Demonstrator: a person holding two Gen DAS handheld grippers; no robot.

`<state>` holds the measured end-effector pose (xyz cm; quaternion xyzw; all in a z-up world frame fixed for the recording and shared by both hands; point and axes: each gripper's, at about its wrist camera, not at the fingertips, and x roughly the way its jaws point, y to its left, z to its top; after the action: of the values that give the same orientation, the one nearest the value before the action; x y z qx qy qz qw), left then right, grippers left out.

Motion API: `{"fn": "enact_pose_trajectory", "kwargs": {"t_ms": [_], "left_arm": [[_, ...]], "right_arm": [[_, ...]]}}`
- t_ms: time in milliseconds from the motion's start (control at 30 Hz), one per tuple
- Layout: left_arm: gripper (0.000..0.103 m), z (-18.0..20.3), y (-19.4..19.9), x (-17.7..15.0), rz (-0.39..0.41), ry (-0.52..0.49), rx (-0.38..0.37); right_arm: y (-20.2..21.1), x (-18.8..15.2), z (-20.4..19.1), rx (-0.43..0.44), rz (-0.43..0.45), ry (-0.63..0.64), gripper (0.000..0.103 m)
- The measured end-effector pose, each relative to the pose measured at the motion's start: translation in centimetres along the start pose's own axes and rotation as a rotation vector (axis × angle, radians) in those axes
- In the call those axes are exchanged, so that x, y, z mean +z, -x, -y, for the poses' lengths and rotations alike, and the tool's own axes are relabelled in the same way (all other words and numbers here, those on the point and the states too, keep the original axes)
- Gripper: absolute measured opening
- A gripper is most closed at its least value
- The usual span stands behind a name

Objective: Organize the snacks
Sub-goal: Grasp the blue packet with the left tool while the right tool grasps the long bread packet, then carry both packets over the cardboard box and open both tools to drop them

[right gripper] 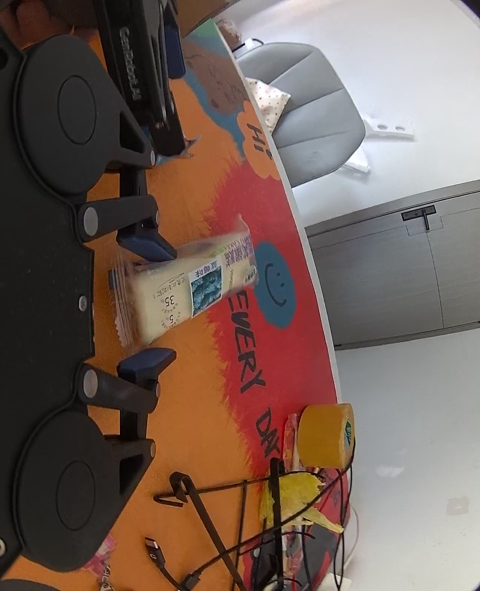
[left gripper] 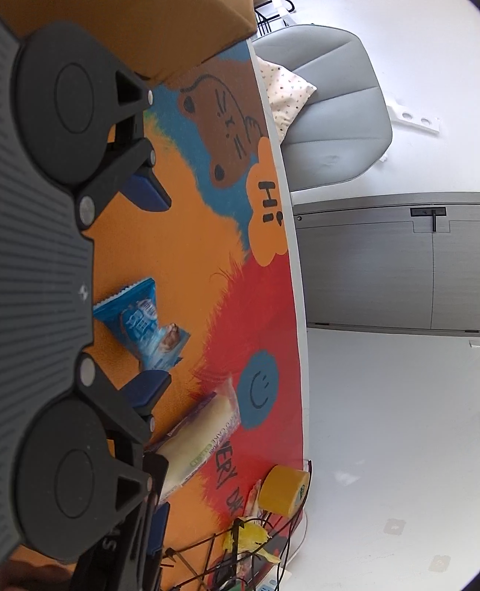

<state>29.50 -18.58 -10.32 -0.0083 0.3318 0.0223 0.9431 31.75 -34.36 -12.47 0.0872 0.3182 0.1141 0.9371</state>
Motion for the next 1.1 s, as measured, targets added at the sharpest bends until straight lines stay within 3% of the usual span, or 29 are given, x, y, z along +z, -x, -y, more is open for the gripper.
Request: {"fn": "enact_pose_trajectory", "kwargs": {"t_ms": [233, 367, 400, 433, 533, 733, 867, 1000, 1100], "left_arm": [[0.091, 0.7, -1.1, -0.4, -0.012, -0.021, -0.001], [0.083, 0.8, -1.2, -0.8, -0.014, -0.012, -0.037], [0.075, 0.9, -1.1, -0.9, -0.009, -0.017, -0.045], [0.059, 1.0, -1.1, -1.0, -0.011, -0.02, -0.05], [0.035, 1.0, -1.2, -1.2, -0.006, -0.028, -0.031], [0.032, 0.2, -0.5, -1.2, -0.021, -0.018, -0.016], [0.032, -0.8, 0.6, -1.3, -0.013, -0.009, 0.002], [0.032, -2.0, 1.6, -1.5, -0.013, -0.001, 0.023], [0.032, -2.9, 2.6, -1.6, -0.01, 0.009, 0.029]], "right_arm": [[0.7, -0.1, 0.6, 0.074, -0.038, -0.04, 0.047], [1.0, -0.1, 0.0, 0.102, -0.035, -0.027, 0.048], [1.1, -0.1, -0.2, 0.099, -0.028, -0.017, 0.048], [1.2, -0.1, -0.3, 0.098, -0.021, -0.008, 0.048], [1.0, -0.1, -0.5, 0.093, -0.007, 0.003, 0.049], [0.3, -0.3, -1.0, 0.051, 0.001, 0.026, 0.062], [-0.2, -0.6, -1.7, 0.024, 0.006, 0.054, 0.065], [-0.3, -0.7, -2.2, -0.015, 0.038, 0.072, 0.076], [-0.7, -0.8, -2.4, -0.027, 0.039, 0.085, 0.077]]}}
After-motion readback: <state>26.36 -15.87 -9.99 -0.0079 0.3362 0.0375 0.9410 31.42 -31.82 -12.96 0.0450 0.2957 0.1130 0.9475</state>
